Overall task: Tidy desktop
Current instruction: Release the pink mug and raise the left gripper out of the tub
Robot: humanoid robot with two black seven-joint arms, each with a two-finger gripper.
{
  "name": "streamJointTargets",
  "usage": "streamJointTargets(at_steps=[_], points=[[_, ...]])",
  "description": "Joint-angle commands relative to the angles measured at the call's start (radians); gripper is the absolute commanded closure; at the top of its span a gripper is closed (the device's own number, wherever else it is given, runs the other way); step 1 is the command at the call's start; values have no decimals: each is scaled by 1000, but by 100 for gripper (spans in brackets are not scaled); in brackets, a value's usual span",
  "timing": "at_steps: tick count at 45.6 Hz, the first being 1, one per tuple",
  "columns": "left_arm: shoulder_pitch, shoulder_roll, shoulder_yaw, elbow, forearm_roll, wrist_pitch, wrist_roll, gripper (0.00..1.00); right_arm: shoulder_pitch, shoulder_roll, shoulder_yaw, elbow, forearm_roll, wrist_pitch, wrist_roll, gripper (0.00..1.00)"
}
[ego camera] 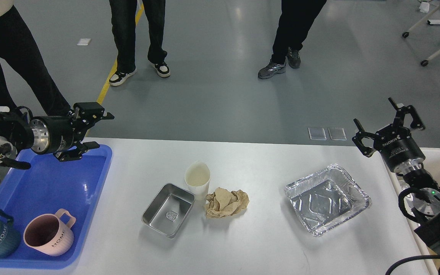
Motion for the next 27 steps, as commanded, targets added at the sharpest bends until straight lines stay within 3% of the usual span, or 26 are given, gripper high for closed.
streamJointTargets(at_steps=[1,12,20,27], points=[[8,-7,-48,6,-2,50,-86,4,1,2,0,1,0,0,0,0],[85,-2,-235,0,-177,33,-98,3,0,1,0,1,0,0,0,0],[110,7,-289,8,-233,-73,-83,3,1,1,0,1,0,0,0,0],[156,3,-278,12,-255,-56,-66,3,1,2,0,1,0,-2,2,0]])
